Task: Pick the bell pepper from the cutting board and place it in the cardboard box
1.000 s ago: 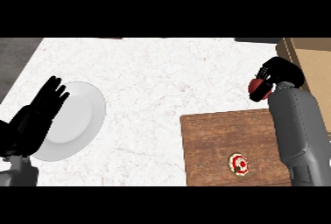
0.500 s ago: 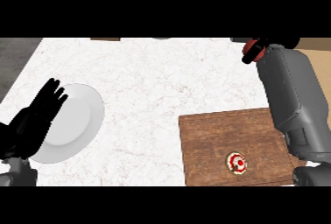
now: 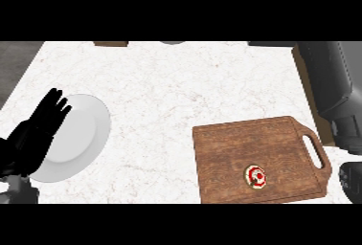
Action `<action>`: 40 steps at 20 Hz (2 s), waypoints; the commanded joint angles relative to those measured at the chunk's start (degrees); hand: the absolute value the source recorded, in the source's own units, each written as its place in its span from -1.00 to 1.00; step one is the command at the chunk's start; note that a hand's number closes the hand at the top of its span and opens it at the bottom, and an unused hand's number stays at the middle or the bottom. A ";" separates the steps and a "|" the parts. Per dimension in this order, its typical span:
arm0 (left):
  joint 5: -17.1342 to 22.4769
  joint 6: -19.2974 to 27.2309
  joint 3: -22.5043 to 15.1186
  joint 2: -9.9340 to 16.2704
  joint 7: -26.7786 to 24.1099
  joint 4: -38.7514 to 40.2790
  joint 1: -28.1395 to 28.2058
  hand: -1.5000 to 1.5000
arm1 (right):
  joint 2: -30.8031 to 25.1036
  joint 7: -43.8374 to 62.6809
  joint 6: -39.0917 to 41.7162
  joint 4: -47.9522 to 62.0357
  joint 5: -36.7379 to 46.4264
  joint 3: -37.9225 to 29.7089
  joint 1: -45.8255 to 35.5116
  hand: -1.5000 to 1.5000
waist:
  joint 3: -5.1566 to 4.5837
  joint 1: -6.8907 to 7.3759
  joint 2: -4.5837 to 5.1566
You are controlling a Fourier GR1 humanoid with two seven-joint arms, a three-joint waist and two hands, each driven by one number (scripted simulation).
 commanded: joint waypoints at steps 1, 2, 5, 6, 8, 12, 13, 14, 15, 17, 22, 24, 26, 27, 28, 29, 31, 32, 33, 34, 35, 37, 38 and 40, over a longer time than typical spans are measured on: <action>1.93 -1.79 2.58 1.79 -0.33 1.43 0.25 0.00 | -3.11 4.13 -2.84 3.06 2.16 0.15 -2.92 1.00 | 0.00 -0.28 -0.01; -0.59 0.62 -0.53 -0.75 0.55 0.12 -0.04 0.00 | -6.00 2.77 -3.33 4.43 1.54 -1.06 -3.72 1.00 | 0.03 -0.22 0.11; -1.37 -0.05 0.23 -1.36 -4.21 4.48 -0.64 0.00 | -6.54 2.94 -2.23 4.09 1.04 -0.41 -4.20 1.00 | -0.01 -1.16 -0.16; 0.27 0.09 1.71 0.75 0.32 2.76 -1.97 0.00 | -9.12 0.98 -3.09 5.78 1.01 -1.02 -1.56 1.00 | 0.03 -1.08 -0.11; 1.07 -2.13 2.66 1.65 -1.82 3.50 -0.55 0.00 | -10.53 0.54 -4.43 8.21 0.57 -1.56 -2.83 1.00 | 0.03 -0.55 -0.01; 0.97 -0.82 1.38 0.27 0.80 -0.46 0.60 0.00 | -13.43 -2.04 -1.18 10.51 0.09 -1.19 -2.67 1.00 | 0.04 -0.62 -0.13; -0.16 0.66 1.11 -0.02 0.85 0.37 -1.86 0.00 | -14.75 -4.53 -4.13 11.62 -0.72 -2.10 -0.85 1.00 | 0.06 -0.65 0.04; 0.47 -1.24 1.12 -0.31 -1.07 -1.54 2.66 0.00 | -14.51 -5.45 -7.79 10.28 -1.09 -2.12 2.01 1.00 | 0.06 -0.63 -0.13; -1.50 0.66 -0.21 -1.50 -1.14 2.50 -1.28 0.00 | -15.64 -6.98 -7.76 12.08 -1.21 -2.27 1.19 1.00 | 0.06 -0.78 0.11; -1.63 0.80 0.14 -0.73 -0.17 1.87 -1.85 0.00 | -17.35 -9.77 -10.69 13.82 -2.62 -3.73 1.81 1.00 | 0.09 -0.42 0.28; -1.80 0.07 0.28 -1.32 -2.28 2.86 -0.85 0.00 | -18.29 -12.68 -14.58 16.51 -4.51 -4.94 4.77 1.00 | 0.08 -0.51 0.21; -0.06 -1.39 0.96 -0.41 -1.25 1.48 -0.31 0.00 | -18.28 -13.96 -17.05 18.26 -5.34 -5.75 6.97 1.00 | 0.11 -0.07 0.29; 0.48 -1.66 1.52 -0.22 -1.58 2.61 -1.49 0.00 | -18.10 -14.40 -15.84 19.99 -6.56 -6.62 4.92 1.00 | 0.11 0.31 0.44; -1.08 -0.48 -0.31 -1.53 -1.26 0.77 -0.64 0.00 | -19.68 -16.69 -18.62 20.94 -7.99 -8.51 8.15 1.00 | 0.20 0.83 0.79; -0.67 -1.61 0.71 -0.92 -2.58 3.01 0.14 0.00 | -17.76 -16.67 -16.61 20.59 -9.02 -8.44 8.89 1.00 | 0.11 -0.36 0.18; -0.20 -1.51 1.75 -0.33 -2.64 2.94 -0.09 0.00 | -18.62 -15.87 -14.27 22.94 -9.27 -9.22 8.16 1.00 | 0.15 0.59 0.62; -1.41 -0.92 -0.95 -1.82 -1.78 -0.08 0.12 0.00 | -19.88 -15.18 -12.63 24.46 -11.40 -11.49 9.09 1.00 | 0.20 0.79 0.65; -2.27 0.68 0.37 -1.01 -1.36 1.99 -2.16 0.00 | -19.94 -11.65 -14.60 24.35 -10.86 -11.48 9.24 1.00 | 0.19 0.72 0.83; -2.54 1.23 -0.54 -2.73 -2.53 3.14 -2.67 0.00 | -18.98 -13.00 -14.24 24.46 -13.11 -13.11 10.67 -1.00 | 0.15 -0.27 0.49; -0.02 -1.69 1.17 -0.41 -1.66 2.70 -1.19 0.00 | -19.99 -14.31 -15.10 25.34 -13.83 -14.01 12.64 -1.00 | 0.21 0.58 0.76; 0.47 -0.62 0.94 -0.23 2.04 1.19 -3.02 0.00 | -19.27 -14.48 -12.45 25.49 -13.69 -13.21 10.44 -1.00 | 0.19 0.47 0.48; -2.08 0.29 -0.60 -2.27 -2.00 1.92 -1.89 0.00 | -19.26 -18.41 -12.87 25.17 -15.31 -14.06 11.61 -1.00 | 0.18 0.34 0.51; -3.34 -0.11 -1.32 -2.43 -3.57 1.71 0.03 0.00 | -18.60 -20.75 -15.59 24.90 -15.76 -14.42 13.49 -1.00 | 0.22 0.70 0.66; -0.01 -1.66 1.47 0.10 -0.29 1.55 -0.81 0.00 | -17.36 -23.62 -18.45 23.06 -17.56 -15.38 13.85 -1.00 | 0.19 0.33 0.42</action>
